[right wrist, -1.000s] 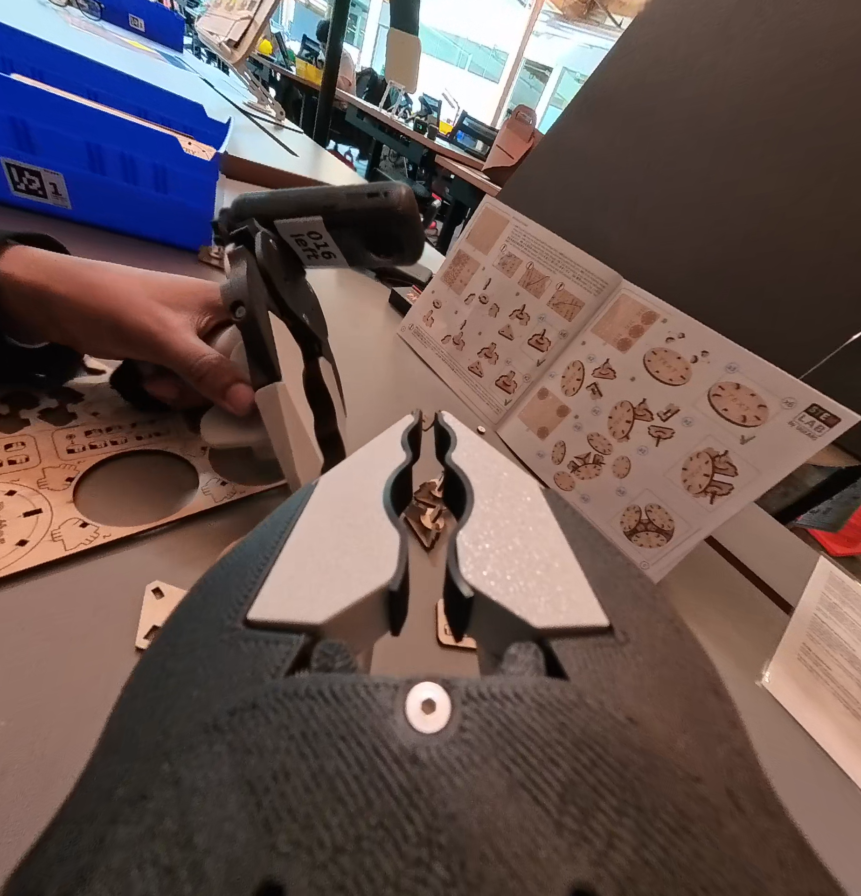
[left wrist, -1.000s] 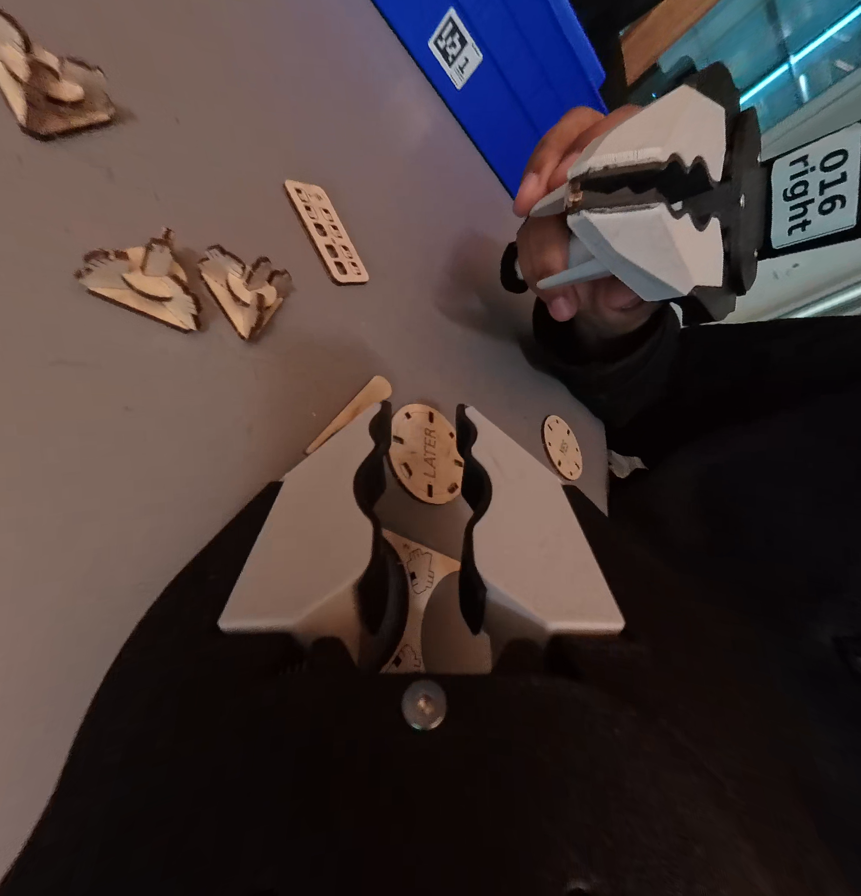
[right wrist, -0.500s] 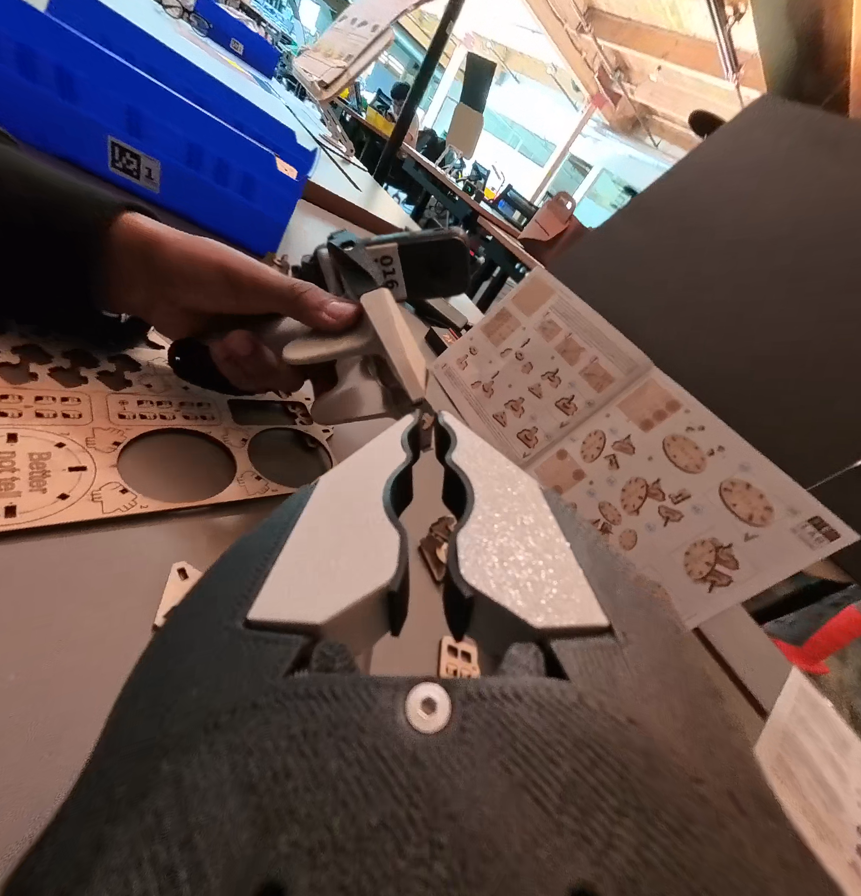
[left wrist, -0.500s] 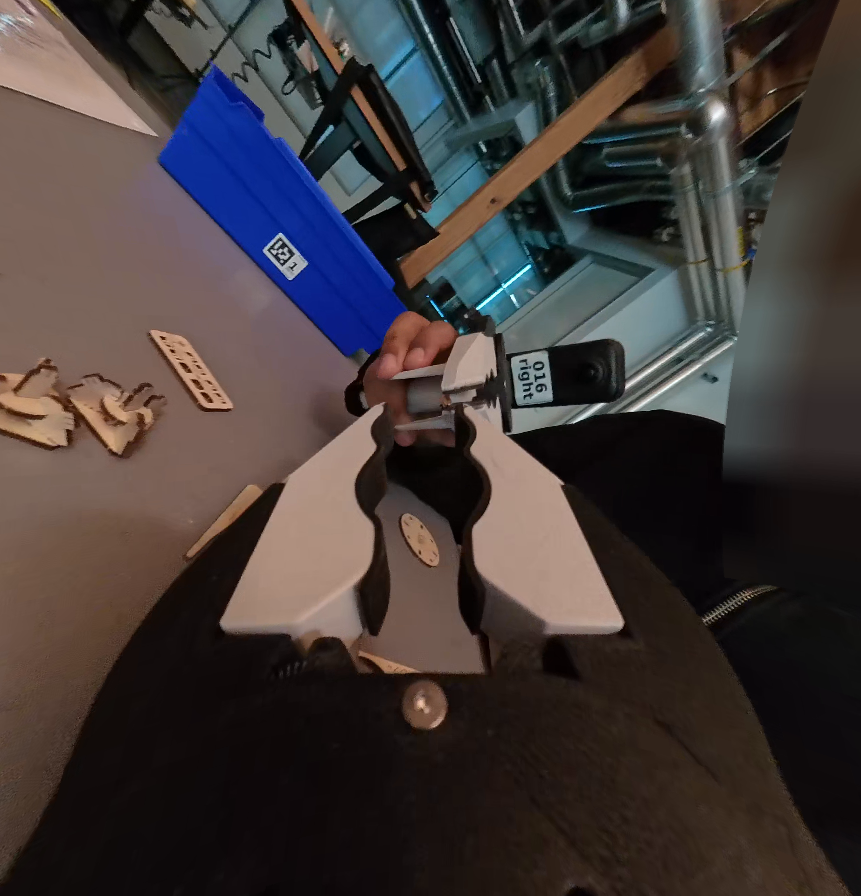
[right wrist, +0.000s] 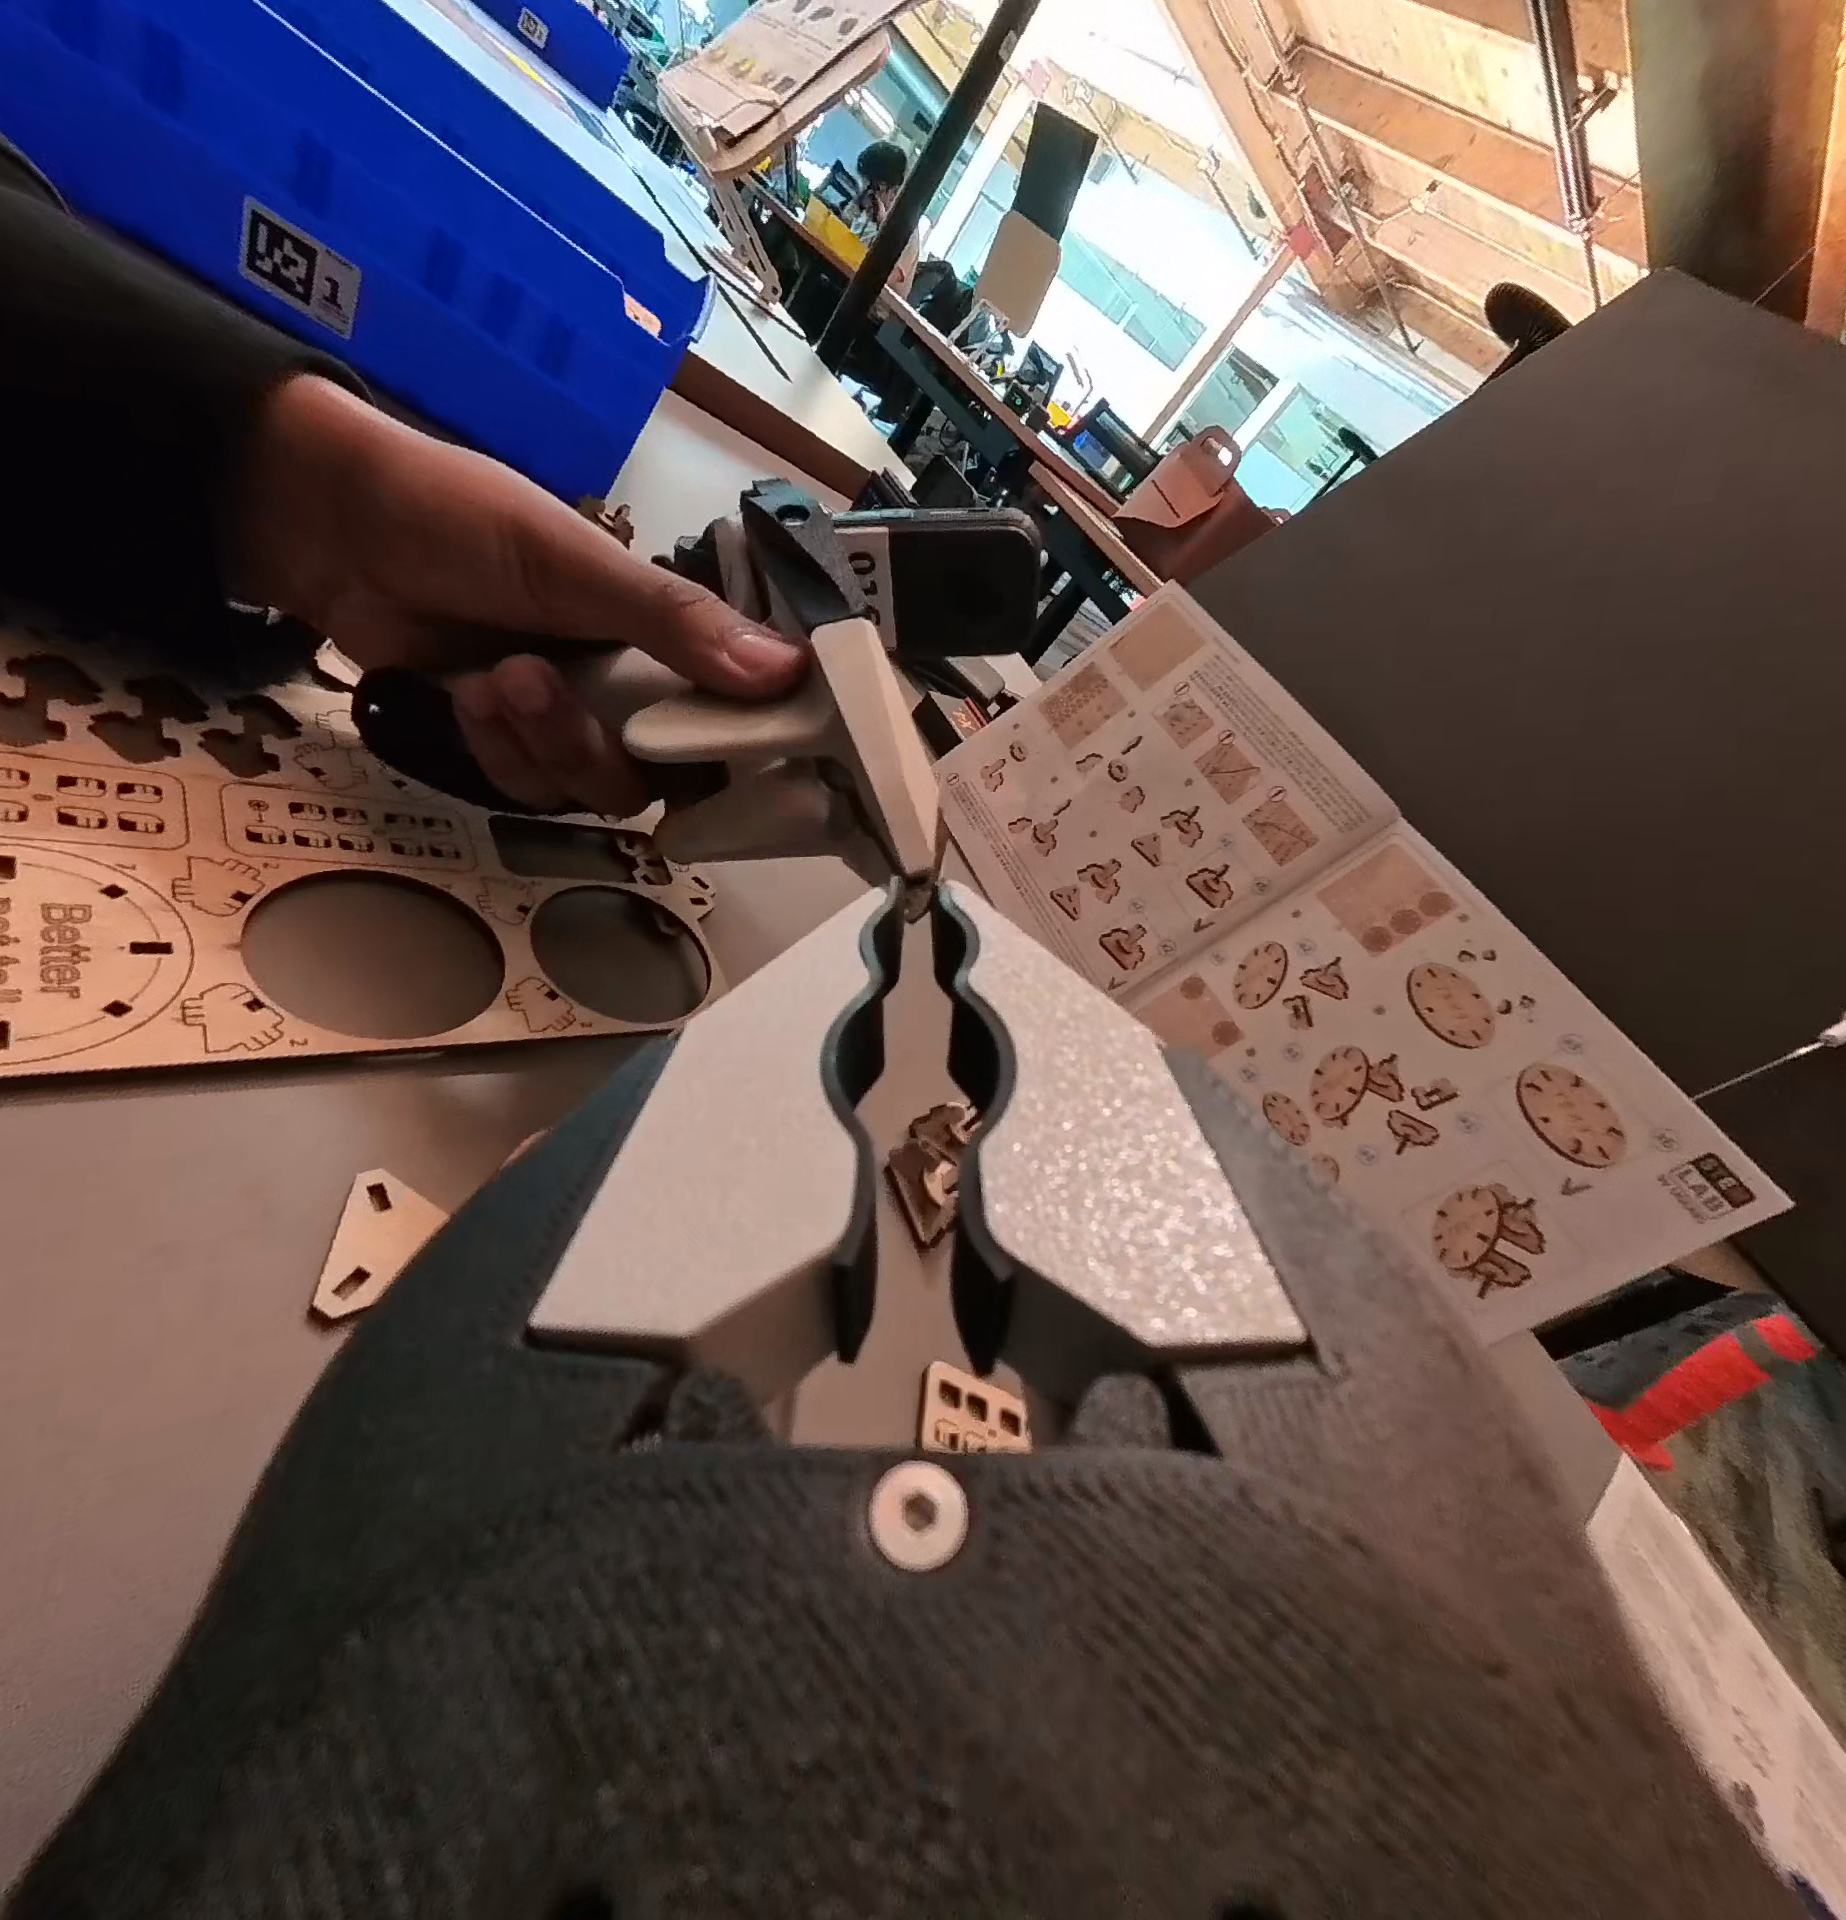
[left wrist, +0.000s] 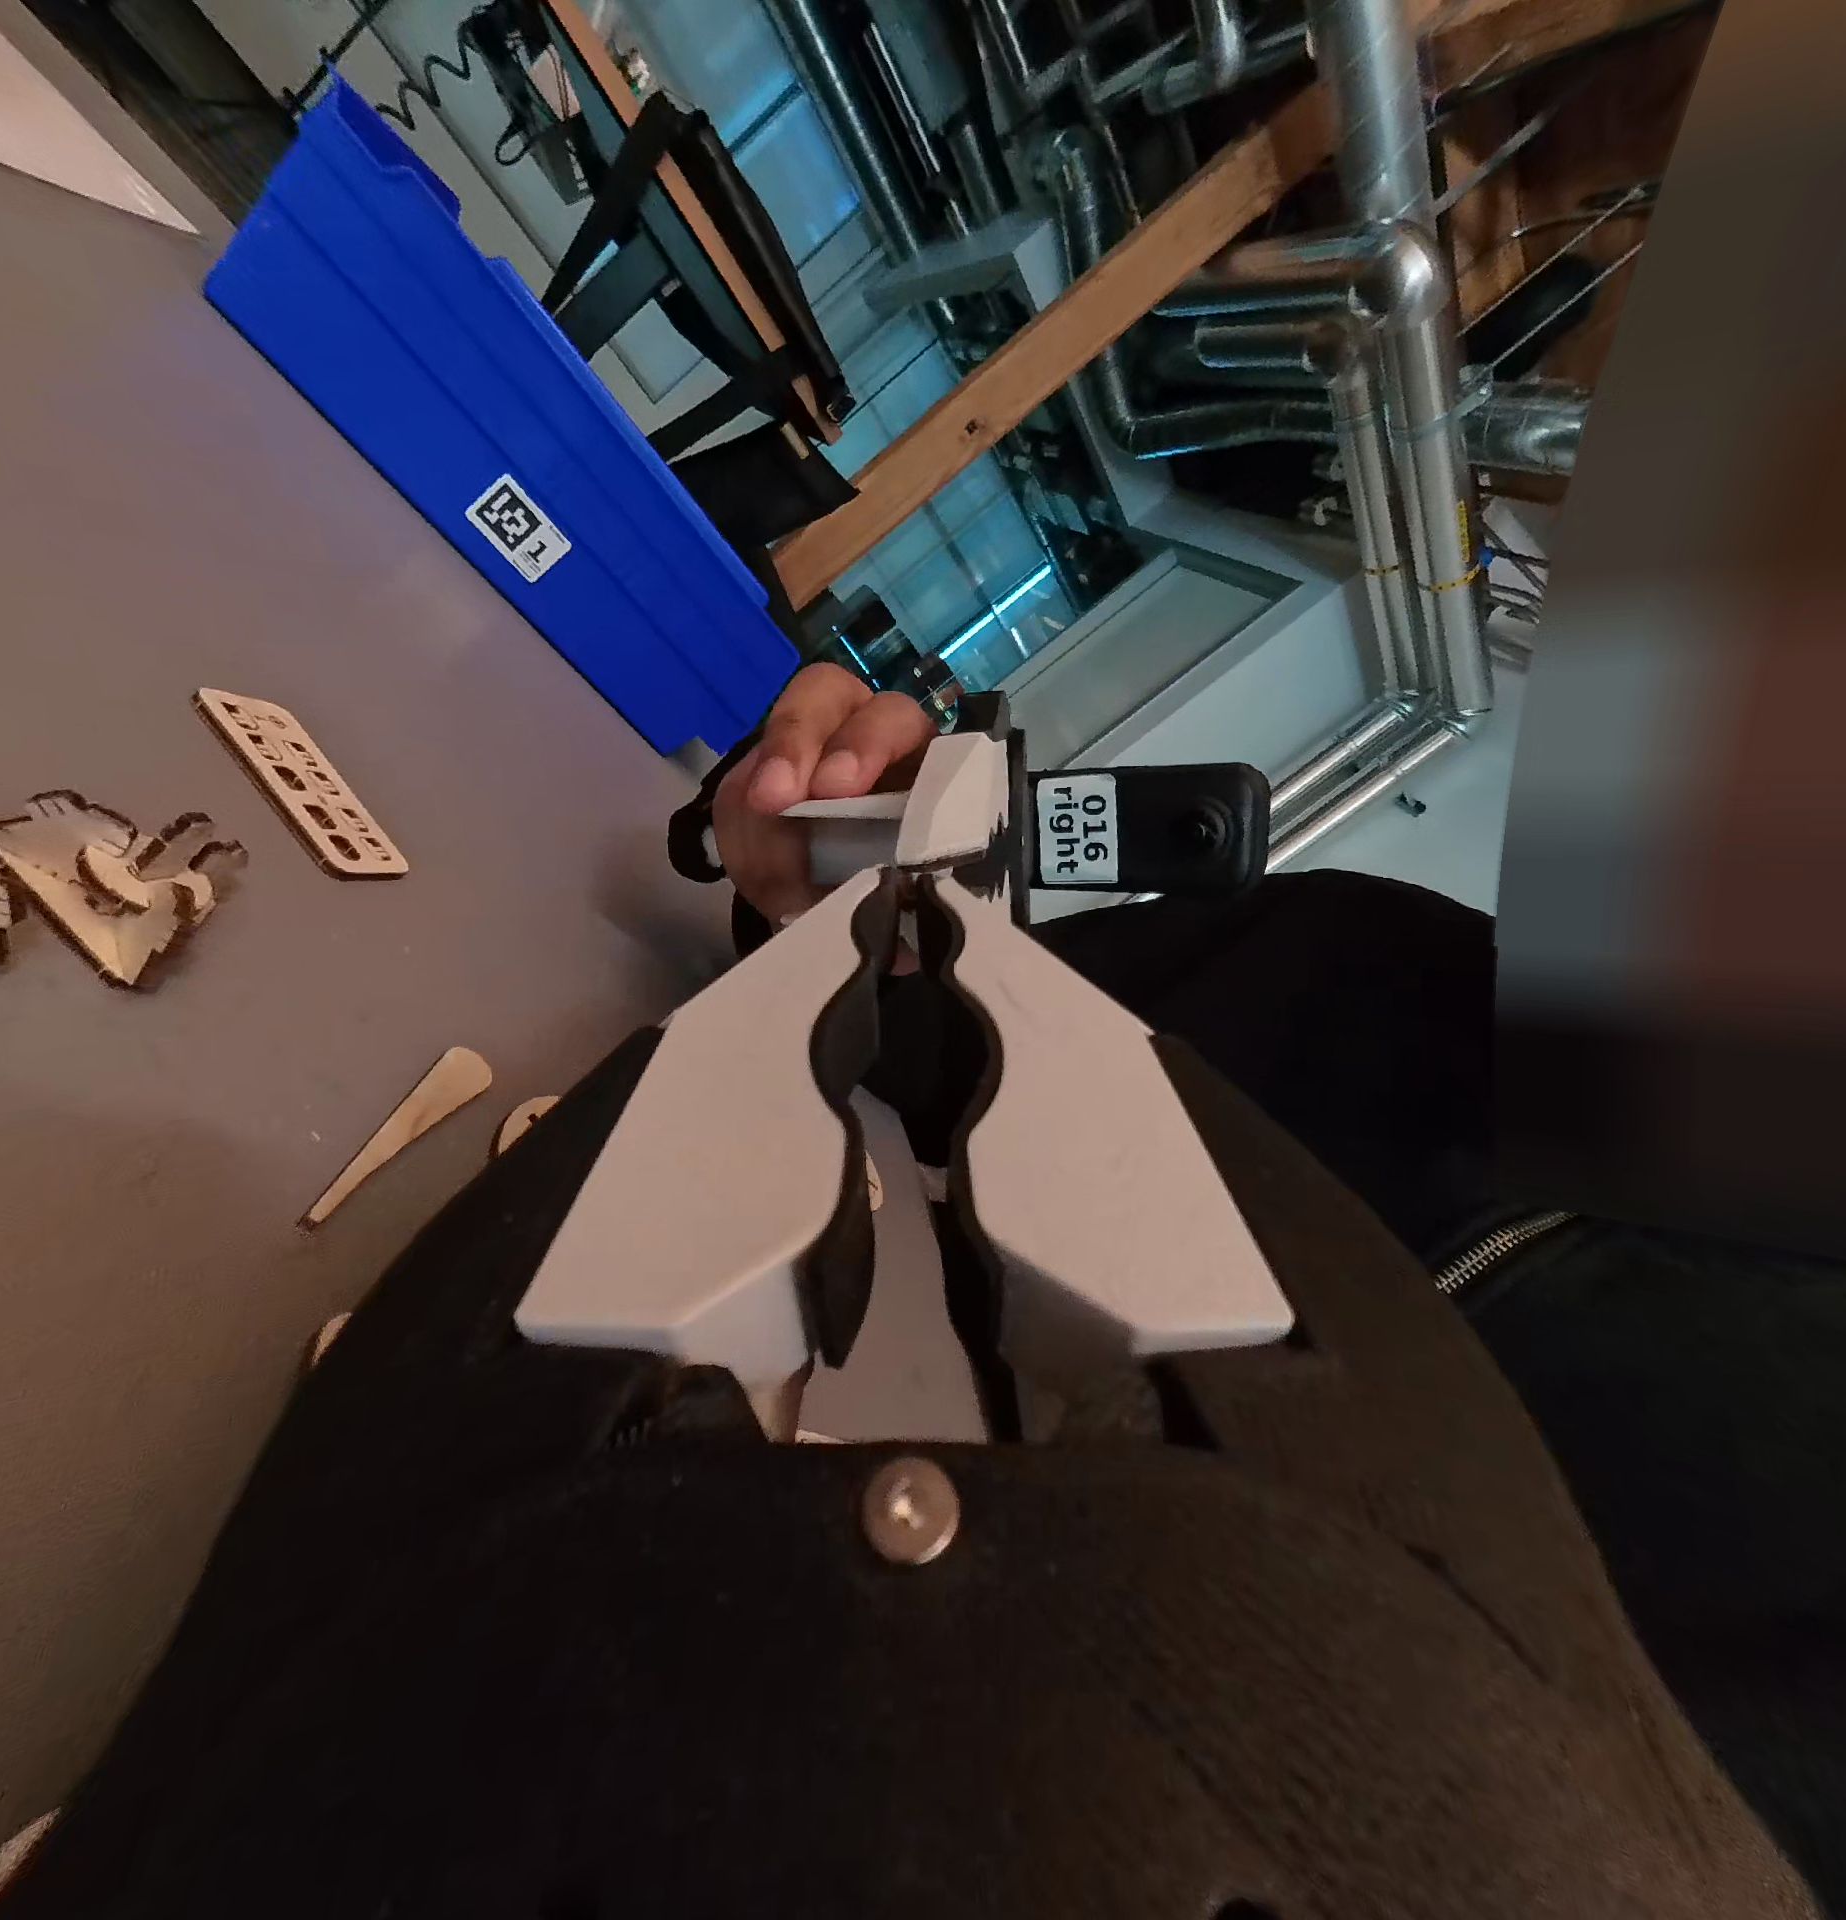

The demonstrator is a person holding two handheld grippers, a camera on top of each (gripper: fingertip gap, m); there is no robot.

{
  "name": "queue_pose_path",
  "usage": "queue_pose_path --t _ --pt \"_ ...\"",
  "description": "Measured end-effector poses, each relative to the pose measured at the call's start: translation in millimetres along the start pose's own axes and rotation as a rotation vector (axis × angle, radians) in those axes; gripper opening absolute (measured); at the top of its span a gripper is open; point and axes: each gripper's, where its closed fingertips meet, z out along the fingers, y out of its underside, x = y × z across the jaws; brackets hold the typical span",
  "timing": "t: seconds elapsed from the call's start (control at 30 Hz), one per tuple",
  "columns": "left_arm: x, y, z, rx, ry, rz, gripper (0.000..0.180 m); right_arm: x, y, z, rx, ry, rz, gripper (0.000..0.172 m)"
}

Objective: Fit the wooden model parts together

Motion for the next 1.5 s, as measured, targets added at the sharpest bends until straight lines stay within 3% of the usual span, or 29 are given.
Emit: queue_pose_path --t 0.17,0.57,1.3,1.5 --pt "0 3 2 -0.017 0.016 -0.021 0.011 0 1 0 -0.006 0.003 -0.005 0.003" --pt "2 3 4 -0.015 0.009 0.006 0.007 2 -1 -1 0.024 -0.024 0.097 0.005" --pt "7 -3 3 0.046 0.108 -0.104 0.000 -3 -5 -8 0.045 -0.055 0.010 0.008" --pt "5 1 6 0.003 0.033 0.002 0.000 3 -10 -11 0.076 -0.048 0.084 0.007"
